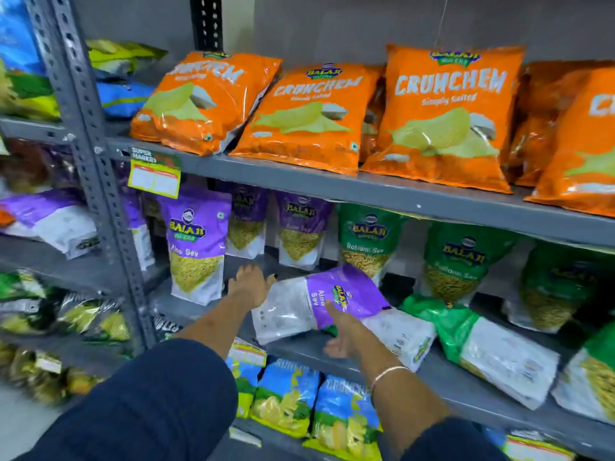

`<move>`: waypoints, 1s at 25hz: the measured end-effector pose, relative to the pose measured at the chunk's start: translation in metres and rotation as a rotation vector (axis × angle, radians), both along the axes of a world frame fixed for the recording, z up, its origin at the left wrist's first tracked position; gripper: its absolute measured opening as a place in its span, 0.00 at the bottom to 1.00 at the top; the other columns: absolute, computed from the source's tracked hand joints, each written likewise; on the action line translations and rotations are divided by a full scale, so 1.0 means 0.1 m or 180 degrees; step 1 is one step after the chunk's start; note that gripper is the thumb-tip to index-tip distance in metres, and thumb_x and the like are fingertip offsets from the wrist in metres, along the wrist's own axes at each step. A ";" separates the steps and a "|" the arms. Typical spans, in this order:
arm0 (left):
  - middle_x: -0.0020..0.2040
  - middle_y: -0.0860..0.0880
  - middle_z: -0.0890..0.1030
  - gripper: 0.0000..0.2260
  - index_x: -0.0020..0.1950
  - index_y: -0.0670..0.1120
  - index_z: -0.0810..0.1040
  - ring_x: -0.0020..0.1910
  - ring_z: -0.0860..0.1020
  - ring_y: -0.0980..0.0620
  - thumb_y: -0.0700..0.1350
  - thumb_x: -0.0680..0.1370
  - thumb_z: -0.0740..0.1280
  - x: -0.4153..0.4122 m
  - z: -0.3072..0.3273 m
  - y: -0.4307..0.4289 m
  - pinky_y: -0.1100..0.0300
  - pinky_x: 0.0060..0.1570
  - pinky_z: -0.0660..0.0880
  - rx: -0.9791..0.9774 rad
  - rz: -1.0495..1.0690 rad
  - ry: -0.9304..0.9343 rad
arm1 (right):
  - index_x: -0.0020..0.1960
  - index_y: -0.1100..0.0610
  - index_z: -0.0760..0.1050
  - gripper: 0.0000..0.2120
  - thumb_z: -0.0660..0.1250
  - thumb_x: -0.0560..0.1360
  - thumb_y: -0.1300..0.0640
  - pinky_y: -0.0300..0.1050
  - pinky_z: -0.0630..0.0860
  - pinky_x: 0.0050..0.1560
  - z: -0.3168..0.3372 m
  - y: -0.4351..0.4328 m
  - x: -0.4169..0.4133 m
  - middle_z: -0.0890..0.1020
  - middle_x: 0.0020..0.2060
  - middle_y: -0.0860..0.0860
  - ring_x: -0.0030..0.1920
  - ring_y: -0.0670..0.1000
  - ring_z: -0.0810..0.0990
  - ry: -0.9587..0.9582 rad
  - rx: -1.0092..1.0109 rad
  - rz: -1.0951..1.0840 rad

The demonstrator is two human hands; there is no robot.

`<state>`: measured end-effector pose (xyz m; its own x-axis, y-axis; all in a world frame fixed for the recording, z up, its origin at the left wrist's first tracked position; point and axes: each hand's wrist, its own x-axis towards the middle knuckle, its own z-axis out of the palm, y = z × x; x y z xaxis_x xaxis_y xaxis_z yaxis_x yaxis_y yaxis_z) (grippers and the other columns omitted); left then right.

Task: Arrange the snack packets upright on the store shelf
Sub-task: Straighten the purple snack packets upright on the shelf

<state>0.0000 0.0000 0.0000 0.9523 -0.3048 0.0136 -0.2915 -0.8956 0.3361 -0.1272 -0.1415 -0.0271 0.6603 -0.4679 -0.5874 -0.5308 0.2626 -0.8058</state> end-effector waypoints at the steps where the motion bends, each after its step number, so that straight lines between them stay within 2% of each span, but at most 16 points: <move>1: 0.71 0.40 0.65 0.26 0.70 0.39 0.63 0.71 0.62 0.41 0.56 0.78 0.53 0.16 -0.03 -0.02 0.45 0.69 0.61 0.0043 -0.0045 0.0233 | 0.73 0.58 0.59 0.34 0.60 0.75 0.39 0.56 0.69 0.66 -0.07 0.05 0.09 0.66 0.71 0.62 0.68 0.63 0.69 -0.0052 0.0476 -0.0123; 3: 0.72 0.39 0.65 0.26 0.70 0.40 0.64 0.71 0.62 0.40 0.56 0.79 0.53 0.45 -0.10 -0.06 0.46 0.71 0.60 -0.0009 -0.0271 0.0687 | 0.73 0.58 0.61 0.36 0.64 0.73 0.39 0.58 0.67 0.70 -0.22 0.14 0.27 0.67 0.71 0.61 0.69 0.63 0.69 -0.0204 0.0960 -0.0317; 6: 0.73 0.41 0.64 0.26 0.72 0.41 0.62 0.71 0.64 0.43 0.56 0.79 0.53 0.78 -0.24 -0.14 0.55 0.63 0.63 0.0070 -0.0790 0.1445 | 0.72 0.61 0.63 0.40 0.69 0.69 0.40 0.61 0.65 0.70 -0.41 0.20 0.58 0.70 0.70 0.59 0.68 0.61 0.70 -0.0341 0.0869 -0.0974; 9: 0.72 0.45 0.64 0.30 0.72 0.42 0.61 0.69 0.66 0.46 0.59 0.76 0.58 0.98 -0.36 -0.23 0.59 0.59 0.64 -0.0051 -0.0982 0.1883 | 0.72 0.64 0.60 0.44 0.73 0.67 0.43 0.61 0.68 0.67 -0.45 0.24 0.77 0.71 0.68 0.59 0.67 0.61 0.71 -0.0310 0.0938 -0.1537; 10: 0.69 0.45 0.66 0.30 0.70 0.42 0.63 0.67 0.67 0.47 0.59 0.75 0.60 1.01 -0.38 -0.24 0.59 0.57 0.65 -0.0187 -0.0962 0.1978 | 0.72 0.65 0.60 0.43 0.73 0.68 0.44 0.58 0.71 0.65 -0.47 0.24 0.80 0.72 0.67 0.59 0.66 0.59 0.71 -0.0297 0.0862 -0.1646; 12: 0.59 0.47 0.70 0.25 0.63 0.45 0.68 0.58 0.69 0.50 0.58 0.73 0.65 1.05 -0.39 -0.21 0.61 0.54 0.64 -0.0388 -0.0997 0.2163 | 0.70 0.66 0.64 0.35 0.73 0.70 0.52 0.49 0.74 0.55 -0.50 0.24 0.85 0.75 0.59 0.58 0.58 0.53 0.73 -0.0643 0.0672 -0.1810; 14: 0.55 0.49 0.71 0.22 0.59 0.43 0.72 0.54 0.70 0.52 0.55 0.71 0.69 1.11 -0.39 -0.11 0.61 0.57 0.63 -0.0631 -0.0974 0.2504 | 0.64 0.66 0.72 0.27 0.75 0.68 0.60 0.47 0.73 0.49 -0.49 0.28 0.88 0.78 0.52 0.57 0.51 0.52 0.75 -0.1028 0.0464 -0.2011; 16: 0.58 0.46 0.73 0.20 0.60 0.41 0.72 0.59 0.71 0.50 0.48 0.72 0.70 1.14 -0.37 0.03 0.58 0.65 0.63 -0.0991 -0.0984 0.2831 | 0.60 0.66 0.75 0.24 0.76 0.66 0.65 0.44 0.72 0.49 -0.40 0.33 0.92 0.80 0.49 0.57 0.48 0.52 0.76 -0.1257 0.0173 -0.1920; 17: 0.59 0.46 0.74 0.18 0.60 0.41 0.72 0.61 0.71 0.49 0.44 0.72 0.70 1.14 -0.35 0.08 0.57 0.65 0.64 -0.1208 -0.1013 0.2939 | 0.60 0.67 0.75 0.24 0.76 0.65 0.66 0.46 0.73 0.49 -0.35 0.33 0.95 0.81 0.51 0.59 0.48 0.51 0.77 -0.1402 0.0010 -0.1758; 19: 0.53 0.47 0.77 0.15 0.56 0.43 0.71 0.57 0.73 0.49 0.37 0.71 0.70 1.11 -0.28 0.14 0.55 0.59 0.67 -0.1638 -0.0990 0.2933 | 0.62 0.67 0.73 0.28 0.76 0.64 0.70 0.54 0.76 0.57 -0.21 0.29 1.02 0.81 0.56 0.64 0.50 0.52 0.77 -0.1682 -0.0378 -0.1381; 20: 0.52 0.48 0.79 0.16 0.56 0.42 0.72 0.57 0.73 0.49 0.35 0.70 0.70 1.09 -0.26 0.16 0.53 0.60 0.68 -0.1786 -0.0956 0.2736 | 0.63 0.68 0.71 0.30 0.75 0.63 0.72 0.58 0.75 0.61 -0.13 0.27 1.06 0.80 0.58 0.66 0.52 0.53 0.77 -0.1810 -0.0560 -0.1138; 22: 0.58 0.44 0.80 0.21 0.59 0.38 0.74 0.60 0.75 0.46 0.32 0.67 0.72 1.08 -0.25 0.19 0.49 0.66 0.67 -0.1967 -0.0978 0.2204 | 0.63 0.68 0.69 0.31 0.74 0.62 0.76 0.61 0.73 0.63 -0.04 0.23 1.11 0.78 0.59 0.68 0.53 0.54 0.77 -0.1960 -0.0770 -0.0703; 25: 0.60 0.37 0.79 0.24 0.59 0.36 0.75 0.56 0.77 0.46 0.30 0.64 0.73 1.06 -0.35 0.26 0.50 0.64 0.71 -0.2245 -0.0968 0.1824 | 0.64 0.67 0.69 0.32 0.74 0.62 0.75 0.61 0.73 0.64 -0.10 0.21 1.18 0.78 0.60 0.67 0.55 0.56 0.77 -0.1958 -0.0861 -0.0389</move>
